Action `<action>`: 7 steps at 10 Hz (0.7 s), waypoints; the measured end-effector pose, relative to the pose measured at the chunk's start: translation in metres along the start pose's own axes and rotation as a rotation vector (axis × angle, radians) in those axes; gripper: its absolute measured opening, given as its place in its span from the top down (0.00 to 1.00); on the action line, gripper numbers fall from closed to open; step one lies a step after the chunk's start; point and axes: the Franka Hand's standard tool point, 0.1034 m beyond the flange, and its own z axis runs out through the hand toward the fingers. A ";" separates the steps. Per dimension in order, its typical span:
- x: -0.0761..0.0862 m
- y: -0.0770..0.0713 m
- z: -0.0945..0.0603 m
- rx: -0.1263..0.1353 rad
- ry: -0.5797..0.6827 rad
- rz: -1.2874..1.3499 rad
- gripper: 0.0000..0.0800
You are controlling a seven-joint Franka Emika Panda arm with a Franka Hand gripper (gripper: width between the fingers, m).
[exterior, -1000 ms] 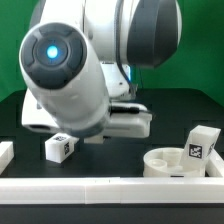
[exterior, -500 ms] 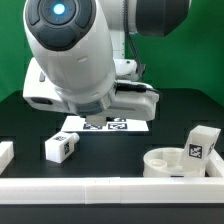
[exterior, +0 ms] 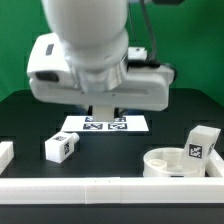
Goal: Assemble stool
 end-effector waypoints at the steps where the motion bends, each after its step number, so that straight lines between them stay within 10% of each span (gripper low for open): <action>1: 0.009 -0.008 -0.011 -0.002 0.088 -0.004 0.58; 7: 0.024 -0.025 -0.033 0.046 0.571 -0.001 0.58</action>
Offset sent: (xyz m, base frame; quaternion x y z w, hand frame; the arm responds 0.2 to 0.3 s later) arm 0.0000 0.0000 0.0000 0.0000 0.1938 0.0000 0.9810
